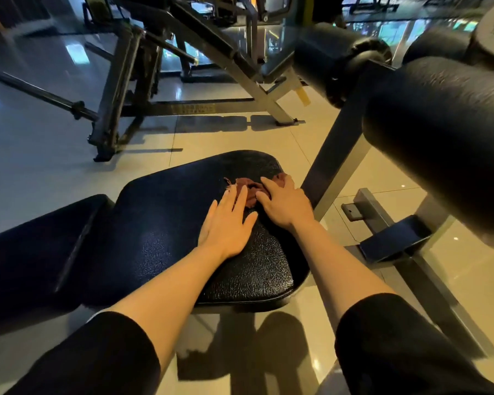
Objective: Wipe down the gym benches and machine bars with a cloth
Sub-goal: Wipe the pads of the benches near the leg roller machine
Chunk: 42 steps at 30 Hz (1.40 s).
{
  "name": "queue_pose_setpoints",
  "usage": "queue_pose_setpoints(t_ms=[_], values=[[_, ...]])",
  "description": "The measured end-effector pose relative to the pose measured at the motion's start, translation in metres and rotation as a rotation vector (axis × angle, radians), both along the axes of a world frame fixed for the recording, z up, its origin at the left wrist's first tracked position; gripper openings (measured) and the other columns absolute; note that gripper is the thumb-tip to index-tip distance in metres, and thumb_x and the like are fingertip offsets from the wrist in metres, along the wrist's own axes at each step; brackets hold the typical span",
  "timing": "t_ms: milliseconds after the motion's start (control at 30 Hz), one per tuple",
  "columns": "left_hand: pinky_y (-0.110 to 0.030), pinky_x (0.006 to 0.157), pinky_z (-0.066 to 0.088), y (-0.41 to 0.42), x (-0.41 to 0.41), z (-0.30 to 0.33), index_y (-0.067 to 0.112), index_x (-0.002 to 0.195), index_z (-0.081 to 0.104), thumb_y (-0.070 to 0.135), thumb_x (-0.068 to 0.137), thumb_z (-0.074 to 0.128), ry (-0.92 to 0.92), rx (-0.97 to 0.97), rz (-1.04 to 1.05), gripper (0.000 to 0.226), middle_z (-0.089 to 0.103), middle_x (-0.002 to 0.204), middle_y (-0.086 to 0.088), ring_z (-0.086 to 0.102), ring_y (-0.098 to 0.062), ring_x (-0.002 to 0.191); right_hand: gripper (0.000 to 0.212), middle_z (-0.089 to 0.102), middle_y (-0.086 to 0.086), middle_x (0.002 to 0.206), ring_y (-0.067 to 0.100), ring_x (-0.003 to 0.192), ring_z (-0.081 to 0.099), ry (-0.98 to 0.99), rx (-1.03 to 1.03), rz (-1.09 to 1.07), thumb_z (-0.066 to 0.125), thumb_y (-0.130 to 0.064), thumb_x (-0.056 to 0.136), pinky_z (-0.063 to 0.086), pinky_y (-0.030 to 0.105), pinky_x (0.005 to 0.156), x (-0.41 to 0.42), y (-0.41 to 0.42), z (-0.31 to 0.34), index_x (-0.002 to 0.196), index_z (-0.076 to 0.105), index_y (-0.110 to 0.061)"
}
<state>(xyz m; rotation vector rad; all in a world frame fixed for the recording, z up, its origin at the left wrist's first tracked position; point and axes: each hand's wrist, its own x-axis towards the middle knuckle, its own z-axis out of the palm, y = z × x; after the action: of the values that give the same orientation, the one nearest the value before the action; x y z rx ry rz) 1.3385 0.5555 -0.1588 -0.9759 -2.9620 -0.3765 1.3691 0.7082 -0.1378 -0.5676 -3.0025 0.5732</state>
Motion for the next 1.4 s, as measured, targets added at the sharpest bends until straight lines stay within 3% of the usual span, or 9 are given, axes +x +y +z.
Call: queue_pose_setpoints(t_ms=[133, 267, 400, 633, 833, 1100, 1267, 1400], values=[[-0.037, 0.119, 0.001, 0.0, -0.001, -0.004, 0.022, 0.154, -0.003, 0.049, 0.102, 0.024, 0.013, 0.003, 0.011, 0.065, -0.003, 0.162, -0.003, -0.002, -0.017, 0.149, 0.051, 0.021, 0.024, 0.151, 0.045, 0.123, 0.04, 0.008, 0.131, -0.032, 0.026, -0.049, 0.103, 0.041, 0.049, 0.098, 0.016, -0.013, -0.003, 0.152, 0.019, -0.039], [-0.038, 0.12, 0.001, 0.002, 0.0, -0.002, 0.021, 0.154, -0.002, 0.049, 0.102, 0.024, 0.002, -0.002, 0.012, 0.065, -0.003, 0.162, -0.004, -0.002, -0.017, 0.149, 0.051, 0.017, 0.025, 0.154, 0.05, 0.127, 0.037, -0.027, 0.029, -0.016, 0.025, -0.054, 0.101, 0.036, 0.051, 0.105, 0.003, -0.002, -0.001, 0.151, 0.017, -0.047], [-0.038, 0.119, -0.001, 0.0, 0.004, 0.006, 0.022, 0.154, -0.001, 0.046, 0.103, 0.027, -0.06, 0.003, -0.002, 0.063, -0.005, 0.162, -0.004, -0.004, -0.018, 0.149, 0.049, 0.026, 0.026, 0.149, 0.048, 0.124, 0.042, -0.045, 0.049, -0.002, 0.025, -0.049, 0.103, 0.036, 0.046, 0.105, 0.015, -0.004, 0.004, 0.152, 0.019, -0.044], [-0.041, 0.119, 0.0, -0.012, 0.037, 0.015, 0.022, 0.155, 0.005, 0.042, 0.102, 0.036, -0.072, 0.04, -0.136, 0.065, 0.002, 0.162, -0.003, 0.002, -0.018, 0.149, 0.045, 0.044, 0.022, 0.13, 0.041, 0.108, 0.055, -0.023, 0.18, -0.049, 0.024, -0.042, 0.105, 0.046, 0.041, 0.086, 0.085, -0.033, 0.009, 0.149, 0.026, -0.036], [-0.041, 0.119, 0.003, -0.021, 0.06, 0.022, 0.021, 0.155, 0.006, 0.043, 0.102, 0.034, -0.087, 0.024, -0.098, 0.064, 0.002, 0.162, -0.004, 0.008, -0.021, 0.148, 0.045, 0.034, 0.019, 0.143, 0.041, 0.122, 0.049, 0.036, -0.108, -0.015, 0.033, -0.042, 0.104, 0.038, 0.04, 0.104, 0.078, -0.02, 0.007, 0.148, 0.031, -0.042], [-0.038, 0.119, 0.006, -0.033, 0.091, 0.031, 0.025, 0.154, 0.013, 0.048, 0.102, 0.033, -0.054, 0.014, -0.124, 0.06, 0.009, 0.162, 0.0, 0.009, -0.024, 0.147, 0.04, 0.045, 0.02, 0.127, 0.04, 0.11, 0.053, 0.089, 0.038, -0.151, 0.031, -0.042, 0.103, 0.045, 0.043, 0.092, 0.115, -0.045, -0.006, 0.142, 0.038, -0.035], [-0.037, 0.119, 0.004, -0.043, 0.092, 0.029, 0.027, 0.154, 0.013, 0.051, 0.101, 0.032, -0.04, 0.006, -0.174, 0.061, 0.011, 0.162, 0.0, 0.011, -0.023, 0.147, 0.039, 0.045, 0.017, 0.138, 0.036, 0.121, 0.047, 0.18, -0.131, -0.119, 0.034, -0.038, 0.102, 0.039, 0.041, 0.1, 0.108, -0.036, -0.008, 0.14, 0.043, -0.035], [-0.039, 0.119, 0.006, -0.048, 0.098, 0.028, 0.028, 0.154, 0.015, 0.05, 0.101, 0.033, -0.059, 0.036, -0.166, 0.06, 0.013, 0.161, 0.0, 0.011, -0.024, 0.147, 0.038, 0.044, 0.016, 0.134, 0.036, 0.116, 0.051, 0.252, -0.104, -0.215, 0.034, -0.038, 0.103, 0.041, 0.039, 0.097, 0.116, -0.051, -0.012, 0.139, 0.045, -0.034]])
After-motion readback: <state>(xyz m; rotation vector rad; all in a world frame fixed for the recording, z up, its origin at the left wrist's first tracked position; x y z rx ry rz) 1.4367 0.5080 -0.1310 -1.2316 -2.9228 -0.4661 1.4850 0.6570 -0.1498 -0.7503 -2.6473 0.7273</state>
